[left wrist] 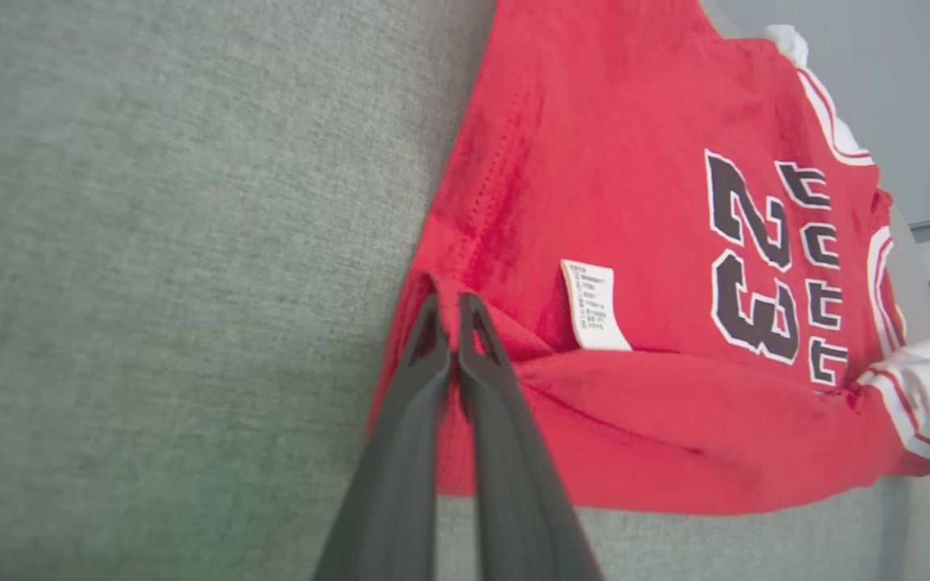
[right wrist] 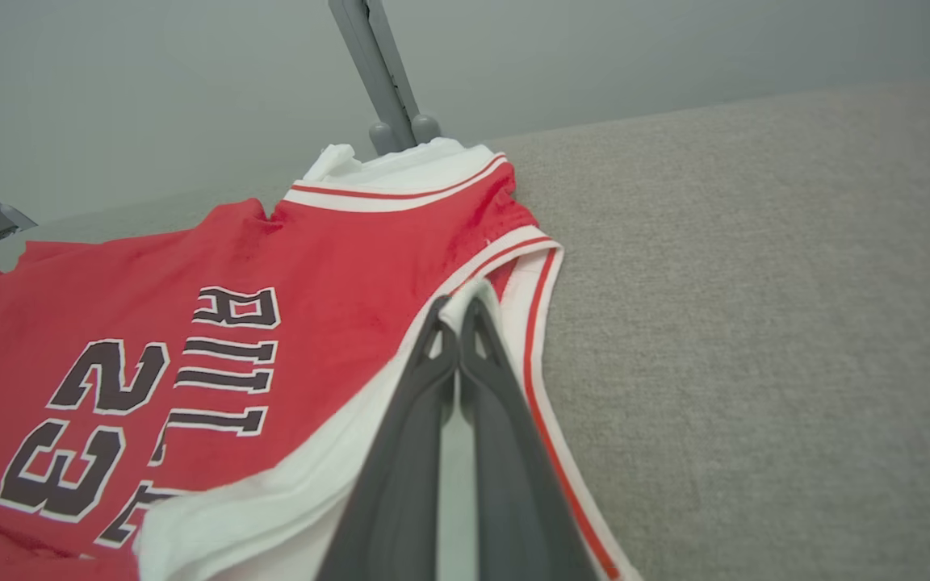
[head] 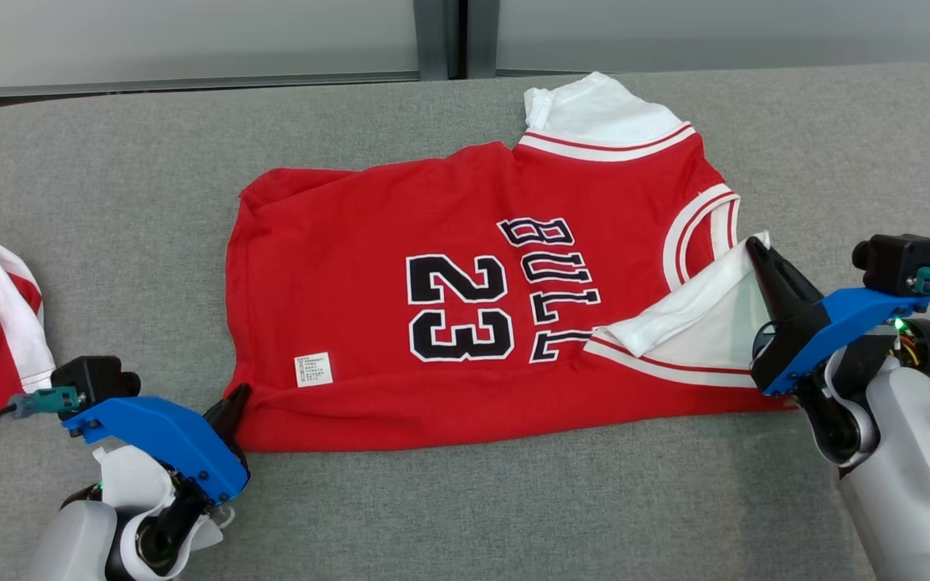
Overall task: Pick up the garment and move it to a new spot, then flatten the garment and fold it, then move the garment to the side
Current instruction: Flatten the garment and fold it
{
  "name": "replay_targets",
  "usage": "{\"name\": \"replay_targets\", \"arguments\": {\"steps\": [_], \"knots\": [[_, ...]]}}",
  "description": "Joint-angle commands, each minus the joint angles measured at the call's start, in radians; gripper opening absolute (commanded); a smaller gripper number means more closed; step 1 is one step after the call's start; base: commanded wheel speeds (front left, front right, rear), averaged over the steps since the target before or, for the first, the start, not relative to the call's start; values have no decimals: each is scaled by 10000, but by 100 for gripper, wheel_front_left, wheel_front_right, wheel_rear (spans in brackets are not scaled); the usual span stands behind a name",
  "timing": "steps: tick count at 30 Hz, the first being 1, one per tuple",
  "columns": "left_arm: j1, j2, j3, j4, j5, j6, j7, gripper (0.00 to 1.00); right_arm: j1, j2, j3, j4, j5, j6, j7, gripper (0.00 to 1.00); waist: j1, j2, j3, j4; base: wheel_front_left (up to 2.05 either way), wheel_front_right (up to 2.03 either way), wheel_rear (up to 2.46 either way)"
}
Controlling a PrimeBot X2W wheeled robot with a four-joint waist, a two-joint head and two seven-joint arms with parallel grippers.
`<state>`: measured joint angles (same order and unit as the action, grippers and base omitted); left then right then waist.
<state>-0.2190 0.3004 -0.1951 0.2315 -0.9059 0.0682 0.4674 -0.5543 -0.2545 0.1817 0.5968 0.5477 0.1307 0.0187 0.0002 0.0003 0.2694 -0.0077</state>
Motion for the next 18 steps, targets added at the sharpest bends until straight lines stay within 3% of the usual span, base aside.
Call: {"name": "replay_targets", "arguments": {"steps": [1, 4, 8, 13, 18], "knots": [[-133, -96, 81, 41, -52, -81, -194, 100, -188, -1, 123, 105, 75, 1, -261, 100, -2, -3, 9, -12, 0, 0, 0], [105, -181, 154, 112, 109, -252, -867, 100, -234, -89, 467, 292, -4, 1, -1270, 100, -2, -3, -8, -36, 0, 0, 0], [382, -233, 210, -119, 1035, -276, -2651, 100, 102, -282, 611, 278, -412, 1, -2471, 100, -2, -3, -154, -15, 0, 0, 0], [745, -124, -185, -710, 2948, 14, -5169, 100, 910, -279, 3, -628, -1338, 1, -2825, 100, -2, -3, -496, 17, 0, 0, 0], [1146, -71, -533, -1007, 4152, 443, -6530, 100, 2418, 45, -855, -2237, -2142, 1, -2839, 100, -2, -3, -899, -24, 0, 0, 0]]}}
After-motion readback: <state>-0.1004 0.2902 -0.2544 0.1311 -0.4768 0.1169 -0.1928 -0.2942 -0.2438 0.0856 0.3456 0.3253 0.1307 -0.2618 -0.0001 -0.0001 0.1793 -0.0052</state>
